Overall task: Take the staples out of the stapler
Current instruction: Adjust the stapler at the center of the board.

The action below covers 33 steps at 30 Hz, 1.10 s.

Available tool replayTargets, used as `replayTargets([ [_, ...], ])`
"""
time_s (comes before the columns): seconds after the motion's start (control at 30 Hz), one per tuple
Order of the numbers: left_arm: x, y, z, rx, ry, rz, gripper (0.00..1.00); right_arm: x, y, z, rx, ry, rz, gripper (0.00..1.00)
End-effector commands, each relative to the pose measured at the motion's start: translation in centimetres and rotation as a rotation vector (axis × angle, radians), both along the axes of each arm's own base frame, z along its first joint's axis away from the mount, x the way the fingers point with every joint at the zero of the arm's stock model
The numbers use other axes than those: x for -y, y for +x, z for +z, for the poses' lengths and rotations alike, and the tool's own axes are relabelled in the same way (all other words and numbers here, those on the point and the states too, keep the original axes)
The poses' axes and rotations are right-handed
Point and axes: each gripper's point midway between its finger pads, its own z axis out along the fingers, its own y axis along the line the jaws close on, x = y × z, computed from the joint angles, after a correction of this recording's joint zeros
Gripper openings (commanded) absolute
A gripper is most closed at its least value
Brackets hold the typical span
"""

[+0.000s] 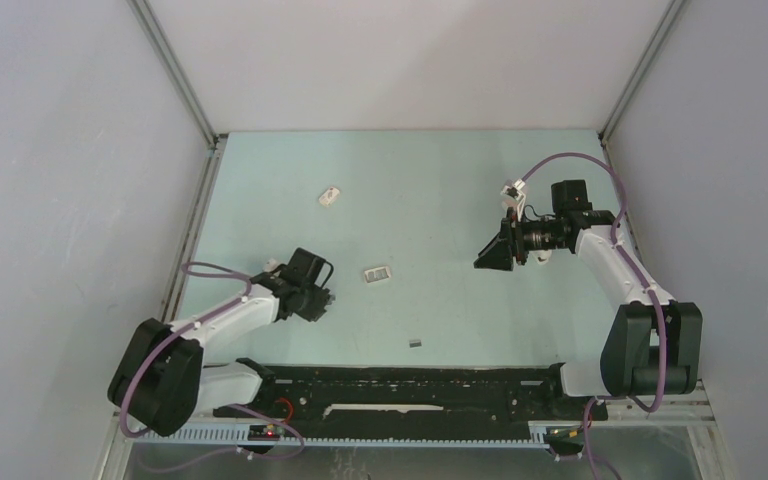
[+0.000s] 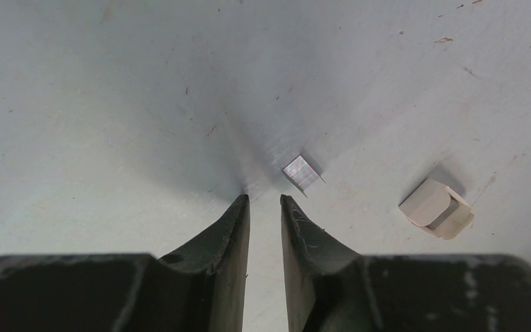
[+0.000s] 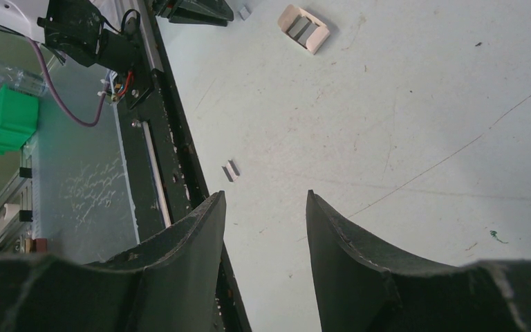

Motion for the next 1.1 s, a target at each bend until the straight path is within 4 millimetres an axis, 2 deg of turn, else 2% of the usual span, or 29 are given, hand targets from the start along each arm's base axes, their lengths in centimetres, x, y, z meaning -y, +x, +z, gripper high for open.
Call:
replayTargets([
  [0.0, 0.4, 1.2, 1.3, 0.014, -0.010, 0.020, 0.28, -0.1, -0.2, 0.1, 0.012, 0.014, 0.019, 0.56],
  [0.27, 0.8, 2.4, 1.7, -0.006, 0.020, 0.007, 0.27, -0.1, -0.2, 0.1, 0.015, 0.016, 0.020, 0.56],
  [1.07, 0.2, 2.7, 0.8, -0.071, 0.071, -0.001, 0.25, 0.0, -0.2, 0.1, 0.012, 0.018, 0.019, 0.56],
])
